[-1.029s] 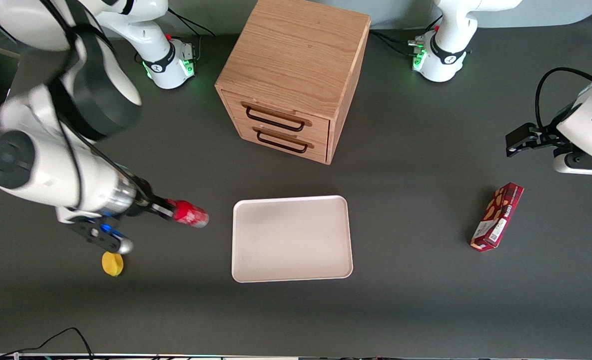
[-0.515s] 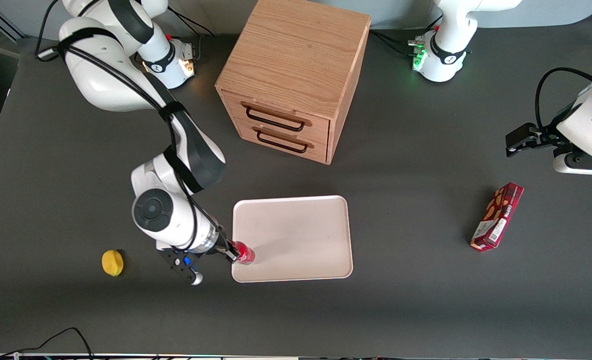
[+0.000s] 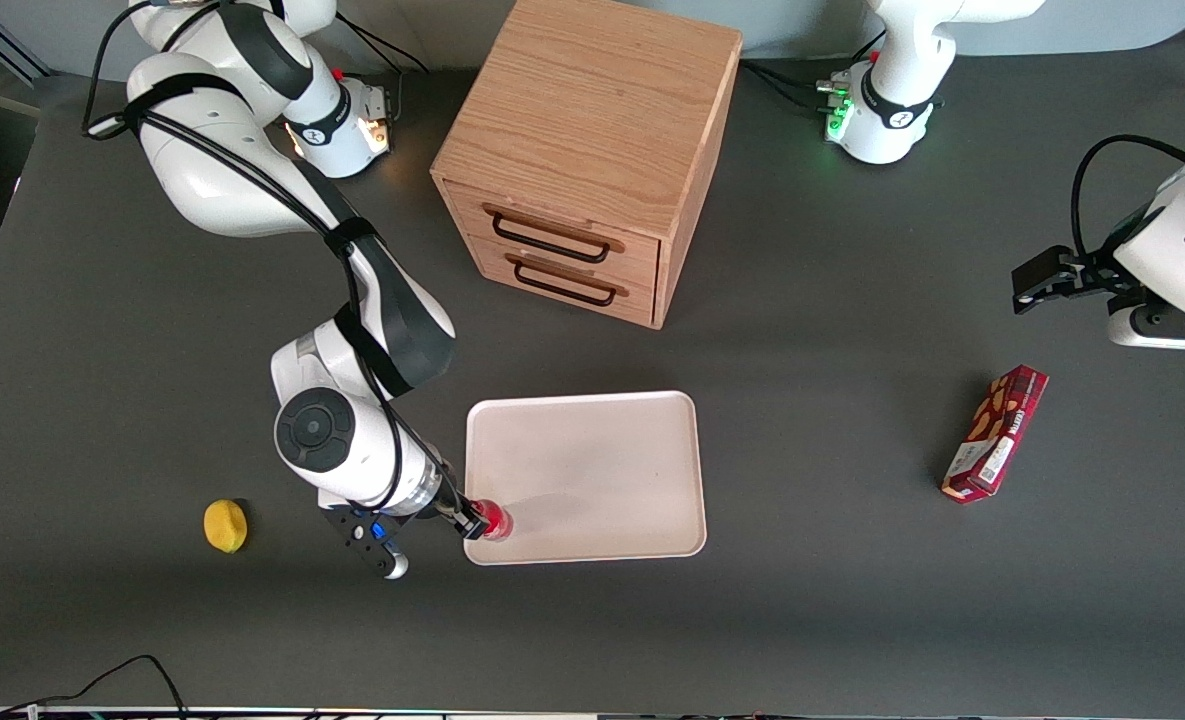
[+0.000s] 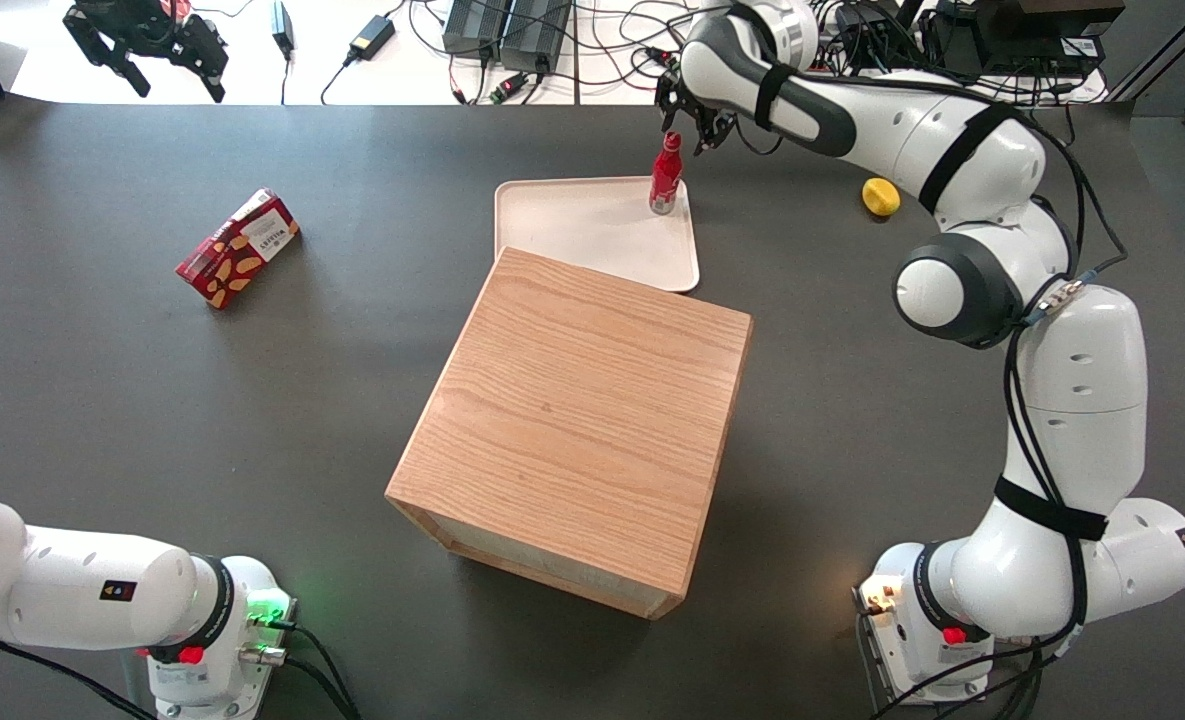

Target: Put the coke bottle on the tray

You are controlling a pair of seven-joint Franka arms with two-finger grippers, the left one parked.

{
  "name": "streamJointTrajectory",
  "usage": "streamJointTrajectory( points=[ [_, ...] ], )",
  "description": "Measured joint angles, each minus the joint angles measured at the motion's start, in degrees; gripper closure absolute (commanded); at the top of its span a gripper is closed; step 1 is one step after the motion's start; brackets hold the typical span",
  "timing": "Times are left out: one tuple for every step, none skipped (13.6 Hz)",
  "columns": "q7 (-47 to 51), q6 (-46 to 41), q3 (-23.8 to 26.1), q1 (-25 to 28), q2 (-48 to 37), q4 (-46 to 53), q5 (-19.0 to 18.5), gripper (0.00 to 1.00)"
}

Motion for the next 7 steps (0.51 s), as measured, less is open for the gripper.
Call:
streamJointTrajectory(
  points=[
    [-1.94,-4.52,2.45,-1.05,-1.84,1.0,-1.93,0.0],
    [-4.85,-10.42,5.36,-2.6,-4.67,1.67,-3.03,0.0],
    [-8.19,-16.72,8.07,-4.59,-8.37,1.94,-3.51,0.0],
    [-11.74,-22.51,9.81,-6.59,-12.78,1.72,-3.54,0.0],
    [-15.86,-27.52,10.58,-8.45,-17.55,0.99,-3.51,0.0],
    [-20.35,-31.46,10.67,-10.39,-22.6,-0.72,-2.88,0.0],
    [-24.45,-34.05,9.87,-12.22,-27.46,-3.17,-0.89,0.0]
  ],
)
